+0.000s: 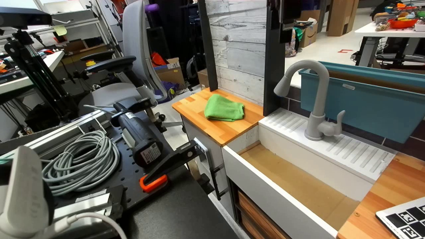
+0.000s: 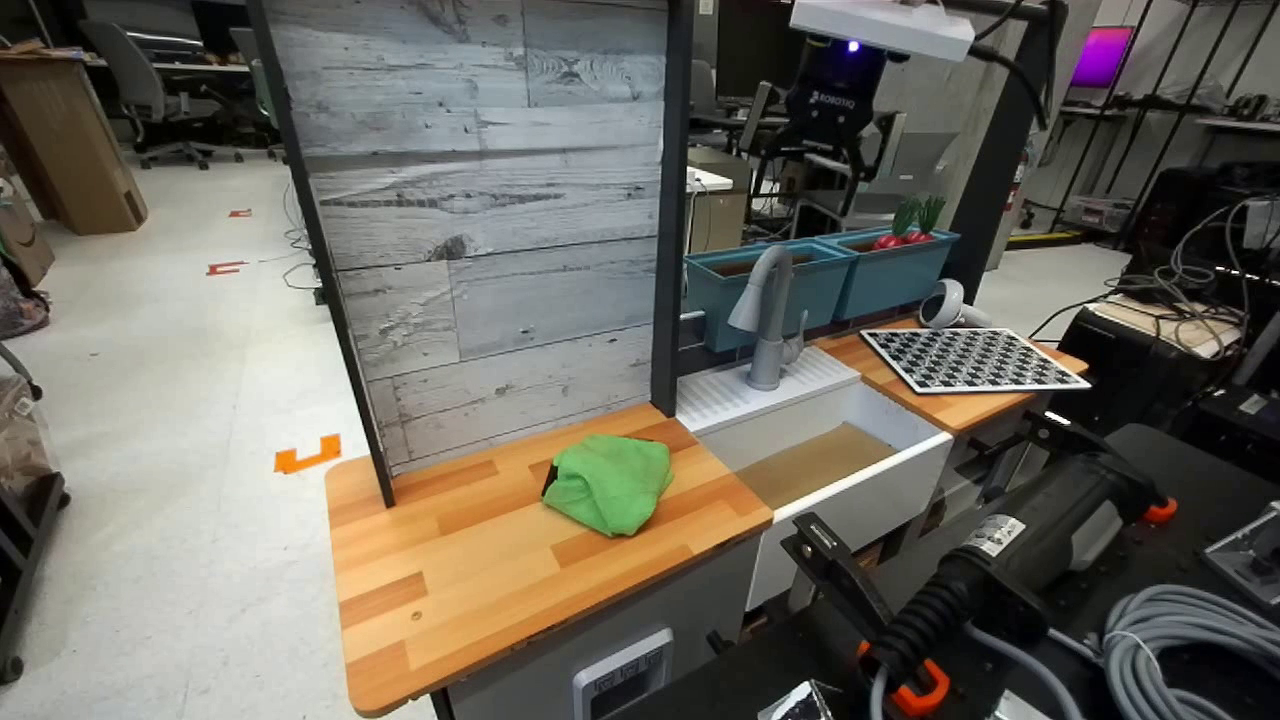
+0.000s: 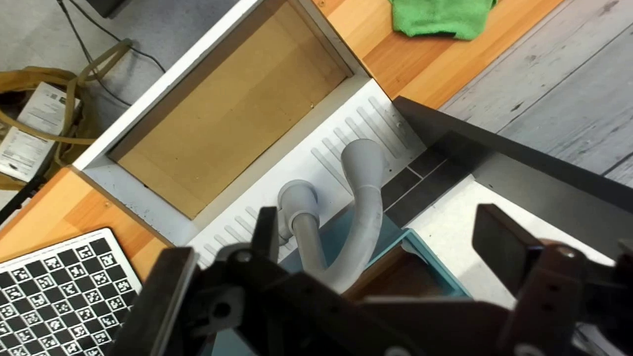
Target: Slide the spout to the right
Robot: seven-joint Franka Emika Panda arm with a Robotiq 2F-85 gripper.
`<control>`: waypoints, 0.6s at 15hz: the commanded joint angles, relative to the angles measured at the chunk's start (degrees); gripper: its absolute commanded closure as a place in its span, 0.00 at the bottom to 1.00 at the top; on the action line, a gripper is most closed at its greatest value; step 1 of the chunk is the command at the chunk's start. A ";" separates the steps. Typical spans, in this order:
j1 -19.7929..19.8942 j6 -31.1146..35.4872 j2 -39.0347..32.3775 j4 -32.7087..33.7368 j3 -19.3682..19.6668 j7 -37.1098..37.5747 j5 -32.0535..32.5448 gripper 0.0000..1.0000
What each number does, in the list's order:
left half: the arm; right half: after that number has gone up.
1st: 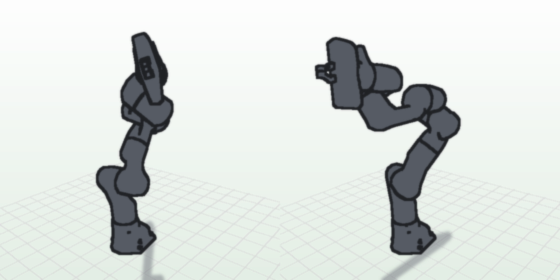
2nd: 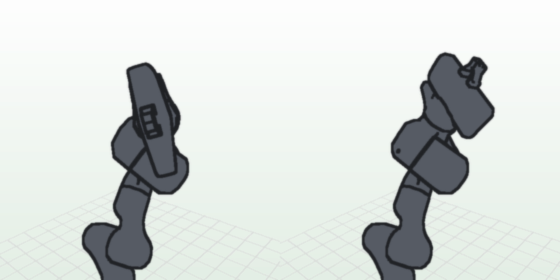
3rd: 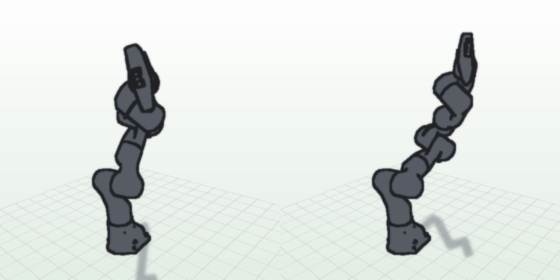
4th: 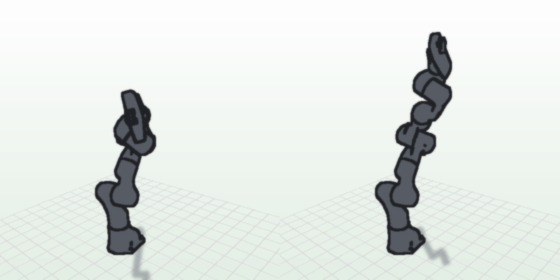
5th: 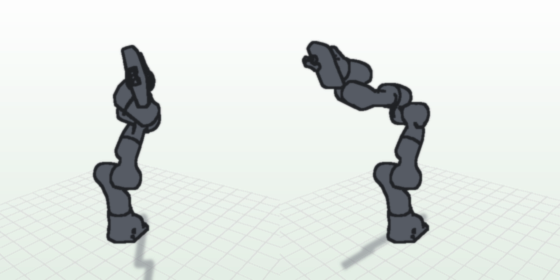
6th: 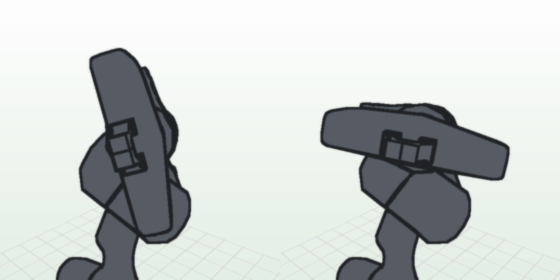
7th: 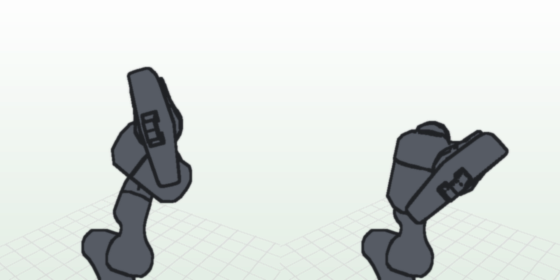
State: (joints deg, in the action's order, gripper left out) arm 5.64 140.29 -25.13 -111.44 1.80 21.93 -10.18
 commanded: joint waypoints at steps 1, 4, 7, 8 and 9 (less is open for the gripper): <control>0.17 4.11 -4.53 3.87 -0.01 -1.73 -4.62 0.00; 0.04 5.96 -7.70 6.16 0.09 -1.29 -6.01 0.00; -0.05 6.05 -10.79 8.71 0.36 -0.83 -6.22 0.00; -0.02 5.68 -11.74 9.59 0.38 -0.74 -6.31 0.00; -0.26 5.90 -12.66 10.28 0.65 -0.34 -6.15 0.00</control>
State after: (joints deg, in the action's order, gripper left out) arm 5.74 145.37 -34.42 -104.66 1.86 21.71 -14.88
